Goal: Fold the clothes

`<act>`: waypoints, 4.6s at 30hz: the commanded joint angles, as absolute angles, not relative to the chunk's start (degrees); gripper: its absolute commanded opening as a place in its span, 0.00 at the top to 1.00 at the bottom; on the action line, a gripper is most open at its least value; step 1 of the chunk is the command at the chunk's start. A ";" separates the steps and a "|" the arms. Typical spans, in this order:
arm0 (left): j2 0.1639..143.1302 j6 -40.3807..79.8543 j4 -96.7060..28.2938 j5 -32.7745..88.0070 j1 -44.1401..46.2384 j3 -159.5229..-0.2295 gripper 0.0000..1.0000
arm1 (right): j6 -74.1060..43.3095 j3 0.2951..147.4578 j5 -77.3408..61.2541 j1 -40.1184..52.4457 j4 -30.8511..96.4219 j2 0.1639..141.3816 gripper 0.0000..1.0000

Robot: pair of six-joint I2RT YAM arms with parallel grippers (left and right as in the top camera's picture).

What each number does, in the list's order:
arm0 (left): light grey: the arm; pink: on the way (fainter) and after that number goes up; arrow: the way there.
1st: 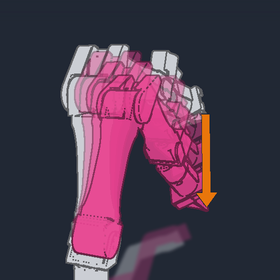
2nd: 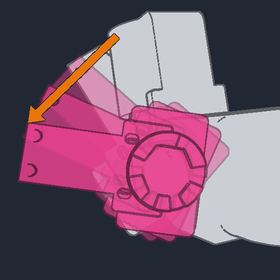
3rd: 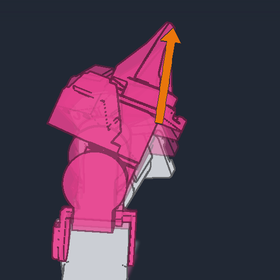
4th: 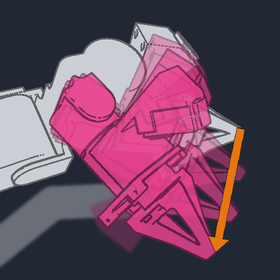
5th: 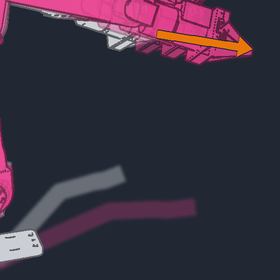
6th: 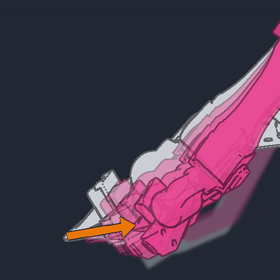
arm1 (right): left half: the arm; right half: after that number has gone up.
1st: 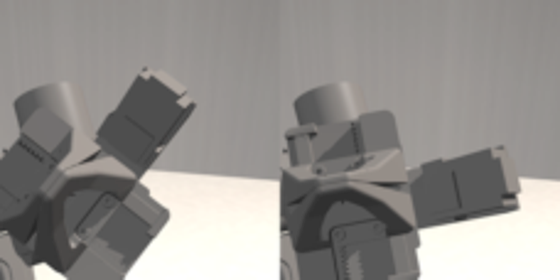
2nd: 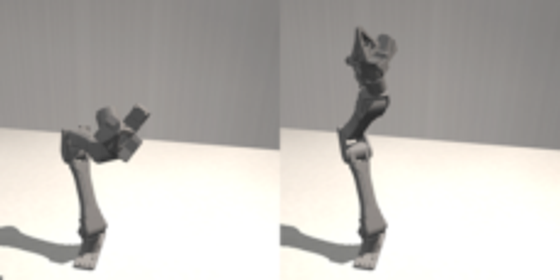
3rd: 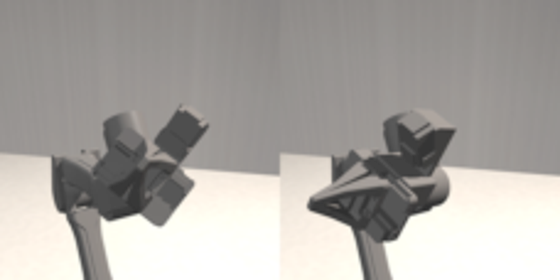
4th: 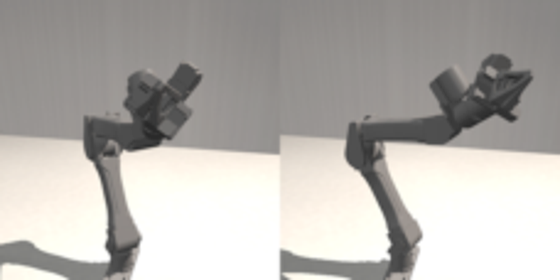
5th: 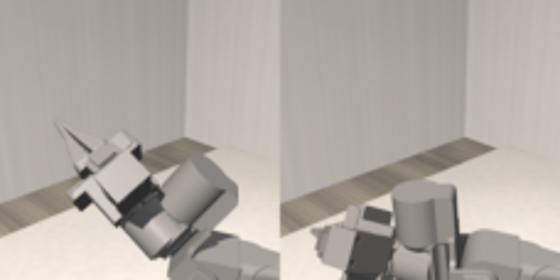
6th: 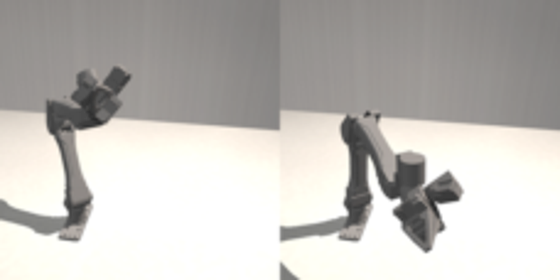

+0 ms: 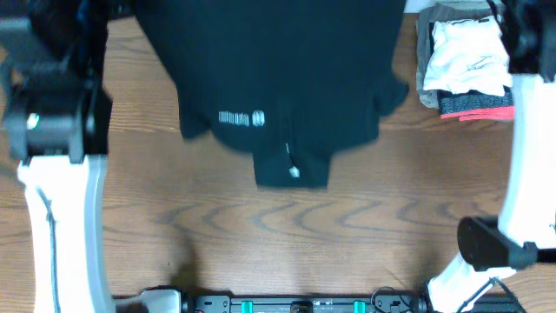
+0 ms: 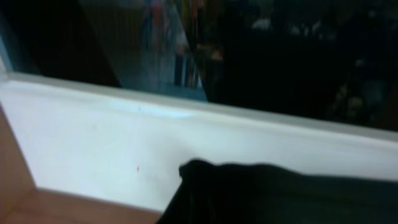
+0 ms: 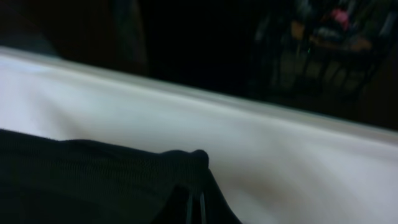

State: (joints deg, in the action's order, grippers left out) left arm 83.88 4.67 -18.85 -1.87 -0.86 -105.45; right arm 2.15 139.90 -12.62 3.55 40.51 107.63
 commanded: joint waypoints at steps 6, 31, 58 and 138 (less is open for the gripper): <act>86.48 3.84 -12.71 -3.36 -6.04 -111.70 0.94 | 1.37 140.38 -1.41 0.49 28.49 107.79 0.99; 96.57 3.05 -73.45 -3.01 -6.74 -112.73 0.94 | 1.34 140.31 -9.06 -0.47 74.35 122.76 0.99; 96.62 7.81 -81.71 -1.43 -6.72 -85.67 0.93 | 0.91 128.31 -11.84 2.37 97.08 122.54 0.98; 96.57 29.34 -50.59 15.86 11.14 -52.03 0.94 | -4.25 105.91 -10.55 8.91 64.20 122.54 0.55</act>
State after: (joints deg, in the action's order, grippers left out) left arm 97.30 24.43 -50.72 16.19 11.55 -53.60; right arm -3.46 106.02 -10.55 8.84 64.45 123.79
